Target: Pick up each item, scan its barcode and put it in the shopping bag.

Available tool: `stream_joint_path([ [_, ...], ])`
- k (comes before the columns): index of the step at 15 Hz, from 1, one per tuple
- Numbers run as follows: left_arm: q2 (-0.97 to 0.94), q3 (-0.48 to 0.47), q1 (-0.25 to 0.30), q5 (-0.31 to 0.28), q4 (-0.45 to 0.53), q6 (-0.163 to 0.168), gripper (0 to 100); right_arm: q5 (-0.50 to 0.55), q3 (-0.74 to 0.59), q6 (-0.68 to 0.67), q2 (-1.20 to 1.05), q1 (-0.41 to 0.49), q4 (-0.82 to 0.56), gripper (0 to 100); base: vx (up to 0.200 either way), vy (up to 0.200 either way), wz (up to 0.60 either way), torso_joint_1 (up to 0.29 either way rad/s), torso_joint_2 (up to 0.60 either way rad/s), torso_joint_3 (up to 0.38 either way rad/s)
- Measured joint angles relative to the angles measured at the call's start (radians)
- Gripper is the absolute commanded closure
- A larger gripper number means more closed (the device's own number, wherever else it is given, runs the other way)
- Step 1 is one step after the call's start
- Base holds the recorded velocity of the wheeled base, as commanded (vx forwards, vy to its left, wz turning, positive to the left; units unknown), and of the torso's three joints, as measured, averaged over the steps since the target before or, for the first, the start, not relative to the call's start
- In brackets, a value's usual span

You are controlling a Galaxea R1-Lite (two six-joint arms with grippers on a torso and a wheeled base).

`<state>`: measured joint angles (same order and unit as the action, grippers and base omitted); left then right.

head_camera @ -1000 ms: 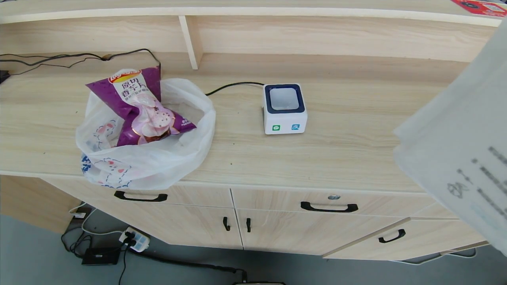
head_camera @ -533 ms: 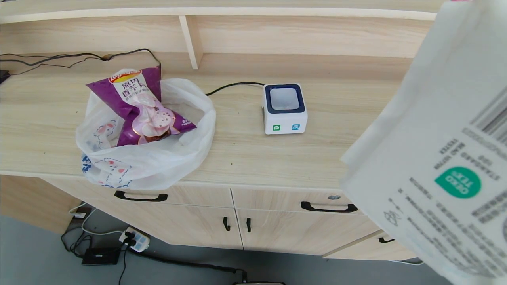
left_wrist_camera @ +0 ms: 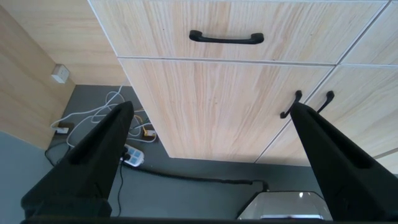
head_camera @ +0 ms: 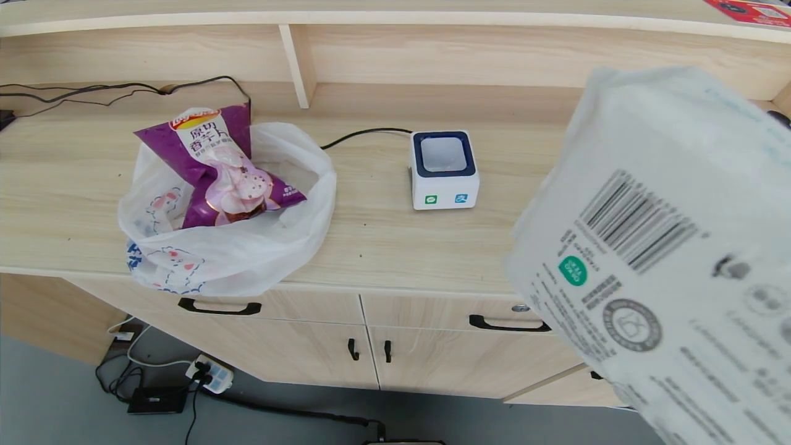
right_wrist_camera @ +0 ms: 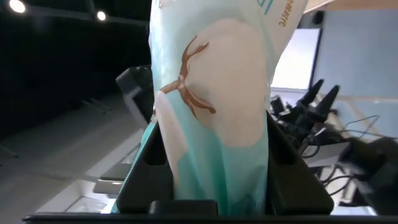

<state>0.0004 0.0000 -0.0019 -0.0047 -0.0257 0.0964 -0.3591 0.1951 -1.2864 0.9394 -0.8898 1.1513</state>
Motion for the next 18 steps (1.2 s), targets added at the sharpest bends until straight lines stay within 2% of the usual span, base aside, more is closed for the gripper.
stream_joint_path([
  [3, 0.0, 0.0, 0.0, 0.0, 0.0, 0.0, 0, -0.023, 0.059, 0.471, 0.029, 0.1, -0.254, 100, 0.0, 0.0, 0.0, 0.0, 0.0, 0.0],
  [6, 0.0, 0.0, 0.0, 0.0, 0.002, -0.003, 0, -0.005, 0.225, 0.881, 0.066, 0.244, -0.447, 100, 0.0, 0.0, 0.0, 0.0, 0.0, 0.0],
  [9, 0.0, 0.0, -0.001, 0.0, 0.003, -0.003, 0, 0.067, 0.362, 1.306, 0.141, 0.372, -0.562, 100, 0.0, 0.2, 0.0, 0.002, 0.0, -0.001],
  [11, 0.0, 0.0, 0.001, 0.0, 0.003, -0.003, 0, 0.084, 0.402, 1.363, 0.184, 0.409, -0.585, 100, 0.0, 0.2, 0.0, 0.01, 0.0, 0.0],
  [18, 0.0, 0.0, 0.0, 0.001, 0.003, -0.006, 0, 0.087, 0.497, 1.331, 0.259, 0.443, -0.587, 100, 0.0, 0.2, 0.0, 0.003, 0.0, 0.003],
])
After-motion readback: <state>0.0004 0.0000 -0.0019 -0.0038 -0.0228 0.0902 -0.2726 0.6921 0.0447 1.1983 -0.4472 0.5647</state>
